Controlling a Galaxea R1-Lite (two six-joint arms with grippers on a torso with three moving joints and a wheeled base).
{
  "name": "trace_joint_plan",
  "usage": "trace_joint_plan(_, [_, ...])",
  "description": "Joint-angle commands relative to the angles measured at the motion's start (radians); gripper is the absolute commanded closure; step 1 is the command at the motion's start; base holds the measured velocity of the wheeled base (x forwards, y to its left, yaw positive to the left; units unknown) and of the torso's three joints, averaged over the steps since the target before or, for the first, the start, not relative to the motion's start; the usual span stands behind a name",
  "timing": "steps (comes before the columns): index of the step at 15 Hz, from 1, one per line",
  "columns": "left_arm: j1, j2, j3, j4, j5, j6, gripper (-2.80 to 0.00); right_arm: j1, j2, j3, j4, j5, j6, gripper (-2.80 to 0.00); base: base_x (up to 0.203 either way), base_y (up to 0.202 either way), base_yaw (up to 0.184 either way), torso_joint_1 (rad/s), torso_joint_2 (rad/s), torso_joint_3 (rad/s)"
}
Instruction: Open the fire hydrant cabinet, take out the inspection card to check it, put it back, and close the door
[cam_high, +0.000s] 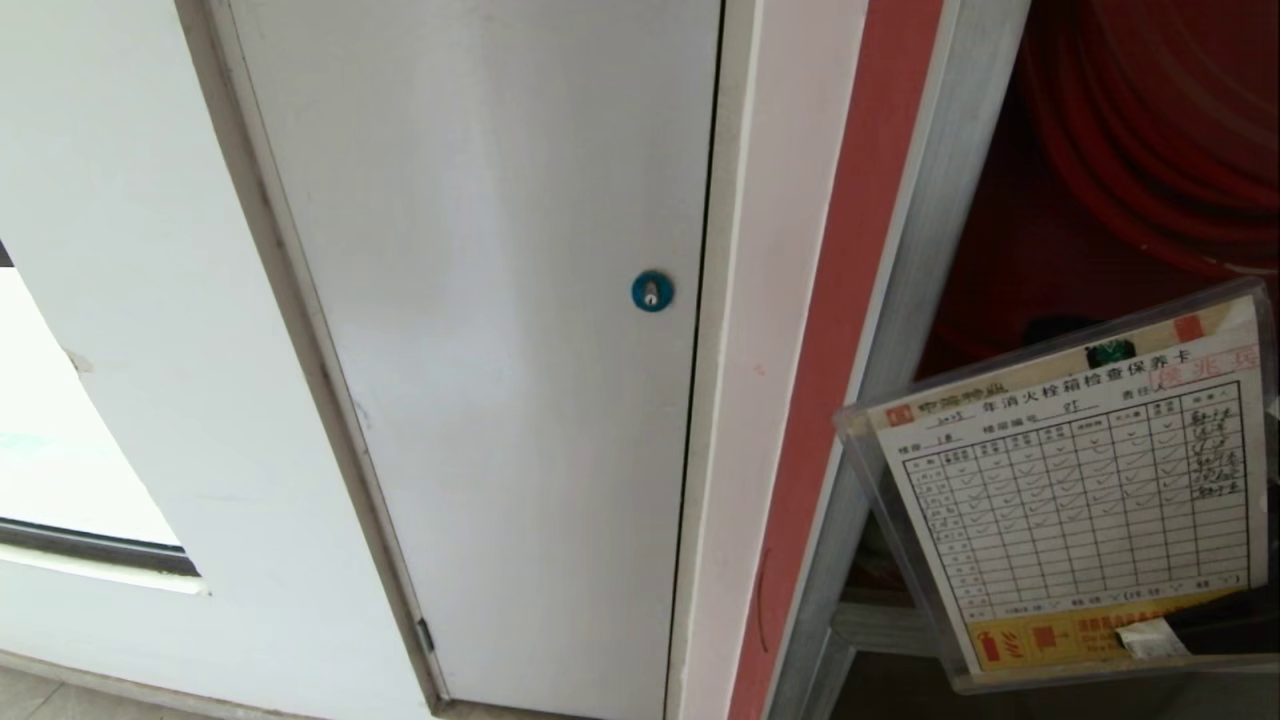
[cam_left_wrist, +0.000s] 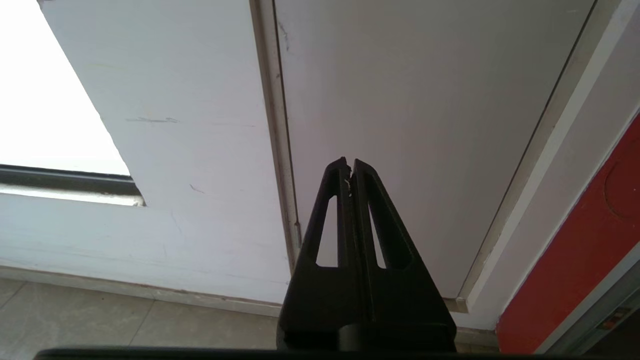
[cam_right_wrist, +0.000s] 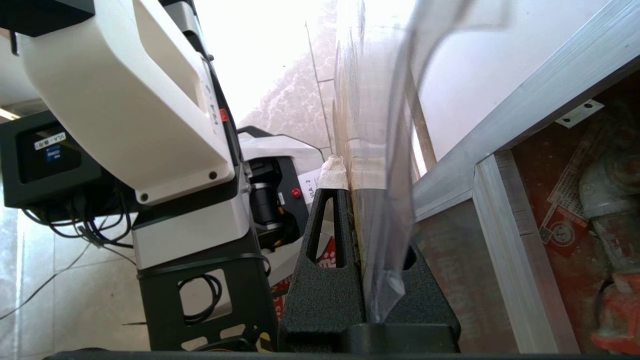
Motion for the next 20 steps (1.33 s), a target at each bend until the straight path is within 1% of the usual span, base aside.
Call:
trace_joint_plan(1, [0.000,0.000,0.006,0.000,0.002,0.000,0.00,-0.004,0.005,0.005,0.007,0.005,-0.008,0.00,0.000,0.000,0.000,0.000,0.00,0.000])
trace_joint_plan(8, [0.000,0.000,0.006,0.000,0.000,0.000,0.00,-0.010,0.003,0.053,-0.005,0.005,-0.021,0.00,0.000,0.000,0.000,0.000,0.00,0.000])
trace_joint_plan(11, [0.000,0.000,0.006,0.000,0.000,0.000,0.00,-0.009,0.005,0.104,-0.062,0.025,-0.026,0.00,0.000,0.000,0.000,0.000,0.00,0.000])
trace_joint_plan(13, [0.000,0.001,0.006,0.000,0.000,0.000,0.00,-0.010,0.000,0.123,-0.077,0.027,-0.027,0.00,0.000,0.000,0.000,0.000,0.00,0.000])
trace_joint_plan(17, [0.000,0.000,0.006,0.000,0.002,0.000,0.00,-0.033,-0.002,0.124,-0.100,0.032,-0.025,0.00,0.000,0.000,0.000,0.000,0.00,0.000])
trace_joint_plan(18, [0.000,0.000,0.006,0.000,0.000,0.000,0.00,-0.033,-0.001,0.127,-0.102,0.041,-0.025,0.00,0.000,0.000,0.000,0.000,0.00,0.000])
trace_joint_plan(19, [0.000,0.001,0.006,0.000,0.000,0.000,0.00,-0.033,0.003,0.127,-0.102,0.070,-0.025,0.00,0.000,0.000,0.000,0.000,0.00,0.000])
trace_joint_plan(20, [0.000,0.000,0.006,0.000,0.000,0.000,0.00,-0.032,0.011,0.128,-0.102,0.075,-0.026,0.00,0.000,0.000,0.000,0.000,0.00,0.000])
